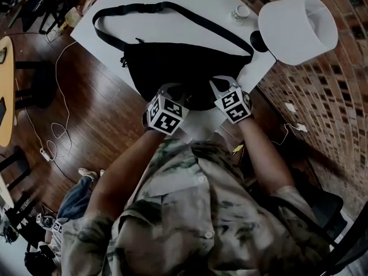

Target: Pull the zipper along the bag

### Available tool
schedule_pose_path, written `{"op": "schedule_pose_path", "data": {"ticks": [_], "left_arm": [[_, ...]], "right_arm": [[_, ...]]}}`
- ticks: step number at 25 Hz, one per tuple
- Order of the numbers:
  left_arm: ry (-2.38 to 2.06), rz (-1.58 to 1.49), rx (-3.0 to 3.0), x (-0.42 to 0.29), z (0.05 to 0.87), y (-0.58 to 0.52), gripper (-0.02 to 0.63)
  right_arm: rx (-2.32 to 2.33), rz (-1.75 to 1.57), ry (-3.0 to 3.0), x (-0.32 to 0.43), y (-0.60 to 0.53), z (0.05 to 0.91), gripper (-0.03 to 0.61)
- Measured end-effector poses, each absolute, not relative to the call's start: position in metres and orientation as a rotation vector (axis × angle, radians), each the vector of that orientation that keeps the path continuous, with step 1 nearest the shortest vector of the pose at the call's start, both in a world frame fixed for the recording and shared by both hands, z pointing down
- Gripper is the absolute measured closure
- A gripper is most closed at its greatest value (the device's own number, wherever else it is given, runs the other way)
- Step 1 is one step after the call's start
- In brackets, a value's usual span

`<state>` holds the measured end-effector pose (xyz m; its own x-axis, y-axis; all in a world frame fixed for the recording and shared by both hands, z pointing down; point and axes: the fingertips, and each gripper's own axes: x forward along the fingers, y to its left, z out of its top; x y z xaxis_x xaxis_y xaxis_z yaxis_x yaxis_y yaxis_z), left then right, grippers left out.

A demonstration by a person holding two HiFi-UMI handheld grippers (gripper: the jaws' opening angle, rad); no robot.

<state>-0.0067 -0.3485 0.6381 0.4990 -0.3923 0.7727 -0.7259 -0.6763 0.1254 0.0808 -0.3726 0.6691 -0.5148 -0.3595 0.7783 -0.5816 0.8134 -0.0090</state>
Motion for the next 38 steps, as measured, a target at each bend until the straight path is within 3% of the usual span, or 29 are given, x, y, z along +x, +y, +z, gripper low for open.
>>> {"op": "schedule_pose_path", "data": {"ticks": [24, 35, 38], "left_arm": [[-0.839, 0.929, 2.381, -0.137, 0.641, -0.371, 0.588], [-0.875, 0.863, 2.396, -0.145, 0.643, -0.374, 0.583], [-0.907, 0.852, 2.411, -0.146, 0.643, -0.376, 0.569]], "right_arm": [[0.92, 0.402, -1.974, 0.093, -0.38, 0.677, 0.572], [1.003, 0.409, -1.957, 0.096, -0.384, 0.676, 0.572], [1.063, 0.422, -1.997, 0.099, -0.382, 0.665, 0.538]]}}
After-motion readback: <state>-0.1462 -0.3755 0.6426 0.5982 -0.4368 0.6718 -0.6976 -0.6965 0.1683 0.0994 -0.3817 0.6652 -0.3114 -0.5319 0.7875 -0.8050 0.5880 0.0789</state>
